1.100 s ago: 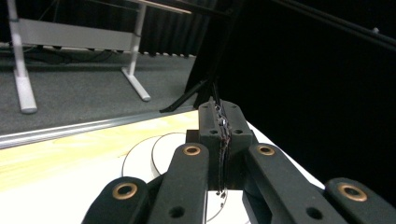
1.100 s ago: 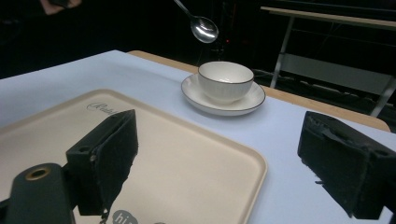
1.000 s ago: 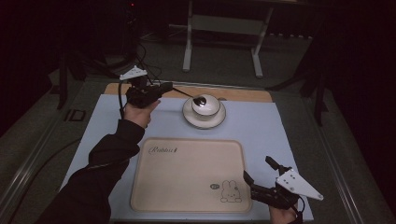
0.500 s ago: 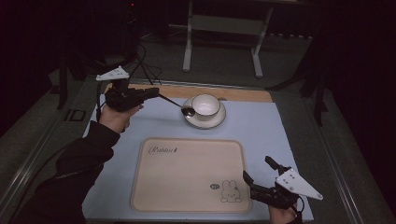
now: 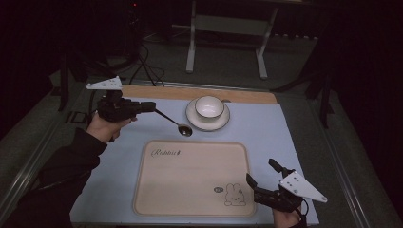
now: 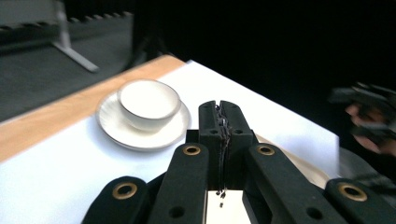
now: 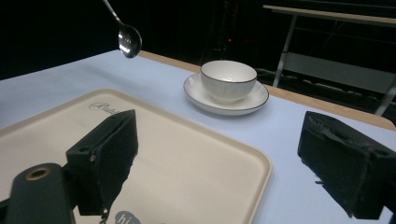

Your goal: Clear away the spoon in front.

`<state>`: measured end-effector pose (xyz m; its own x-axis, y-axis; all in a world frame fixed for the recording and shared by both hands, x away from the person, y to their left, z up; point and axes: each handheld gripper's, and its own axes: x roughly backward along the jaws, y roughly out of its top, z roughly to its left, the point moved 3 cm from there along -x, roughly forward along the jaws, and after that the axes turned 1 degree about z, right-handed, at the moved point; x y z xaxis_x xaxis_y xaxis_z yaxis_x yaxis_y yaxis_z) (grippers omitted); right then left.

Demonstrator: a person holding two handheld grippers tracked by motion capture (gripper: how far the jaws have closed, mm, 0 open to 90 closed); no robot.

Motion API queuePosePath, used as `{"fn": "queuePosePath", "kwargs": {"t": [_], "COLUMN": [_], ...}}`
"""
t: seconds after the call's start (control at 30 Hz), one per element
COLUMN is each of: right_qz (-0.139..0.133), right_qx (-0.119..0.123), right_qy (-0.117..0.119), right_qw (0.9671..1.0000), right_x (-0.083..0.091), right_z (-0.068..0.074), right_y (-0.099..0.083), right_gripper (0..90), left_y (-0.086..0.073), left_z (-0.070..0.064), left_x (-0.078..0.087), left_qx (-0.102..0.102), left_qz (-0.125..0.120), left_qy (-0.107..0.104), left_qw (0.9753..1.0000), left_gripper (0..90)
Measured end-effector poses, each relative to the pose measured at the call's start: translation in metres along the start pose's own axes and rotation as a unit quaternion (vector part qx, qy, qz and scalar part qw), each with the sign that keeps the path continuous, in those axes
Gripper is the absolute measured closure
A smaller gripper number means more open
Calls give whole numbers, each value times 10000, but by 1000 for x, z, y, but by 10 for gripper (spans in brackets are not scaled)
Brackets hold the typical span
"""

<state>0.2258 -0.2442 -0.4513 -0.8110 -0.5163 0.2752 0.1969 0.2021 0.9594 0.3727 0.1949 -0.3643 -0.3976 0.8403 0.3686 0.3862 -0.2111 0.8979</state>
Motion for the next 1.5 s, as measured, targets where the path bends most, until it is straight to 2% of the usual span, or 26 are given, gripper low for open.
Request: {"fn": "queuePosePath", "kwargs": {"t": [0.13,0.3,0.43,0.6,0.67,0.9,1.0,1.03,1.07,1.13,1.23,1.27,1.33,1.37,1.4,1.43,1.5], "right_qz": [22,25,26,26,33,60,70,78,80,83,83,85,91,91,91,102,105], "right_qx": [-2,4,0,37,39,25,14,6,13,17,12,6,1,1,2,2,2], "right_qy": [22,20,21,17,17,26,41,47,50,50,52,55,59,59,63,74,78], "right_qw": [10000,10000,10000,10000,10000,10000,10000,10000,10000,10000,10000,9999,9999,9999,9999,9999,9999], "right_x": [-1,-2,-2,-1,-1,-2,-3,-3,-3,-3,-3,-3,-3,-3,-4,-4,-4], "right_z": [1,1,1,2,1,1,1,1,1,1,1,1,1,1,0,1,1], "right_y": [0,0,0,0,0,-1,-1,-1,-1,-1,-1,-1,-2,-2,-2,-2,-2], "right_gripper": [121,121,121,121,121,121,121,121,121,121,121,121,122,122,121,121,121], "left_y": [-3,-6,-8,-11,-13,-23,-27,-28,-29,-32,-34,-35,-35,-35,-36,-37,-39], "left_z": [0,0,-2,-3,-4,-6,-9,-11,-12,-14,-16,-16,-17,-17,-18,-19,-20], "left_x": [3,4,4,0,-3,-16,-21,-23,-24,-27,-30,-31,-33,-33,-35,-37,-41], "left_qx": [-31,-98,-203,-195,-189,-197,-222,-232,-259,-293,-332,-333,-337,-337,-353,-382,-407], "left_qz": [54,270,382,616,751,1291,1480,1557,1622,1786,1940,1953,2013,2013,2127,2176,2331], "left_qy": [-111,-322,-349,-581,-704,-1014,-1187,-1277,-1293,-1402,-1502,-1508,-1585,-1585,-1699,-1701,-1786], "left_qw": [9999,9991,9985,9962,9945,9862,9816,9792,9779,9734,9689,9685,9660,9660,9616,9603,9551], "left_gripper": [896,896,896,896,895,895,894,894,894,894,895,895,895,894,894,895,894]}}
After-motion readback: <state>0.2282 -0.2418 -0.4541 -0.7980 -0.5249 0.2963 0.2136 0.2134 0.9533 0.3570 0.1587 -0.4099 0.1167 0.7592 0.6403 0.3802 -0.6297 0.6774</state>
